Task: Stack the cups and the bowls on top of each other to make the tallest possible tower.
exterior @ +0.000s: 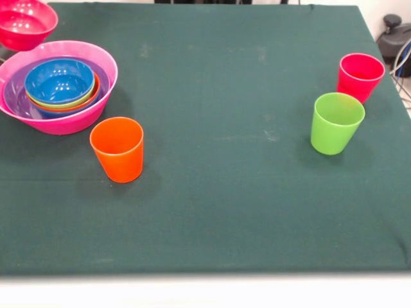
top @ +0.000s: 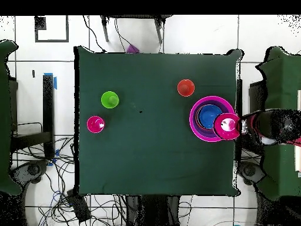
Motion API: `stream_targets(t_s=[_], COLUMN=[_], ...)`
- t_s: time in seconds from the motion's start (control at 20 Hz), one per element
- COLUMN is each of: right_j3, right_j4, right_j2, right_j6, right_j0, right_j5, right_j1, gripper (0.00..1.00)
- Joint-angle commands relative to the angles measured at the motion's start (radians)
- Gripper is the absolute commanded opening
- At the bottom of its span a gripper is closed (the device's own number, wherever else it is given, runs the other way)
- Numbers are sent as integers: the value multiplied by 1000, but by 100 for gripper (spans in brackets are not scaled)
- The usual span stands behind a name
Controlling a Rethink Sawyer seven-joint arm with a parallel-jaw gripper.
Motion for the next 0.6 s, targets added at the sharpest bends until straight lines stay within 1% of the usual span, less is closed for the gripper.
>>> stream_targets(t_s=[0.05,0.15,0.35,0.6], right_j3=[-62,-49,-13,10], right_j4=[-54,-56,-74,-70], right_j2=[46,45,30,20], right_j6=[-360,-349,-268,-209], right_j0=[68,70,92,116], right_j5=[105,82,8,-13], right_j1=[45,52,58,51], gripper=[0,0,0,0])
